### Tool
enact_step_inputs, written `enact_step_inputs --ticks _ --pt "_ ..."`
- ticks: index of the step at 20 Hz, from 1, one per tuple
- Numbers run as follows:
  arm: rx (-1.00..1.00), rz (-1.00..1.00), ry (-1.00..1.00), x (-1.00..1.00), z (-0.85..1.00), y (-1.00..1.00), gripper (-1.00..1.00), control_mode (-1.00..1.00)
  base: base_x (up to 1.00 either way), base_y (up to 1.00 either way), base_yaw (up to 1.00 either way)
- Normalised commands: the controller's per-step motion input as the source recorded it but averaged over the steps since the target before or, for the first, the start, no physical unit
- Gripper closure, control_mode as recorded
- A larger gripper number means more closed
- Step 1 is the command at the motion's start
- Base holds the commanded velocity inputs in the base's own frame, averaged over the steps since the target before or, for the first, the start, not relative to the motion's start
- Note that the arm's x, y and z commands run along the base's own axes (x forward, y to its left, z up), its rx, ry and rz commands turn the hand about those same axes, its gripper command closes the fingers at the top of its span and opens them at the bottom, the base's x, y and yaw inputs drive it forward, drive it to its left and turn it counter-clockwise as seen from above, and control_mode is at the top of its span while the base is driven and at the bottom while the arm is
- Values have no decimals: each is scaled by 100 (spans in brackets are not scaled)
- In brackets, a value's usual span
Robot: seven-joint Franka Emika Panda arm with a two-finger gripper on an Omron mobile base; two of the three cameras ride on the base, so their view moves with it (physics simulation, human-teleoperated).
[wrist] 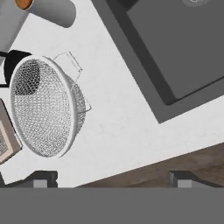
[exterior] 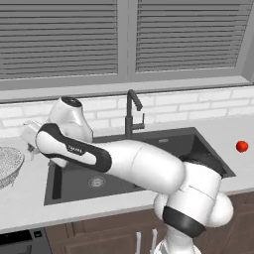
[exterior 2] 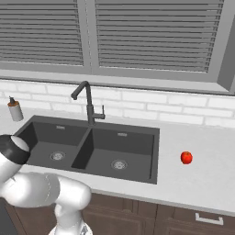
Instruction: Put the colander in the sink, put the apple in the colander, and turn on the sink faucet and pour water over the colander.
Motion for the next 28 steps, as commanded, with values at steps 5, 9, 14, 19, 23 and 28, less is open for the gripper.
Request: enact_step_inputs --ticks 5,9,14,19,23,28 --pt "-5 0 0 15 -25 56 -100 -100 0 0 0" --pt "-8 -3 0 21 -23 40 -100 -100 0 0 0" --pt "-4 -6 4 35 -14 35 -100 -100 0 0 0" --pt "-5 -5 8 16 -25 26 -100 -100 0 0 0" --pt "-7 -2 9 11 -30 14 -100 -100 0 0 0" --pt "-6 0 6 18 -27 15 -100 -100 0 0 0"
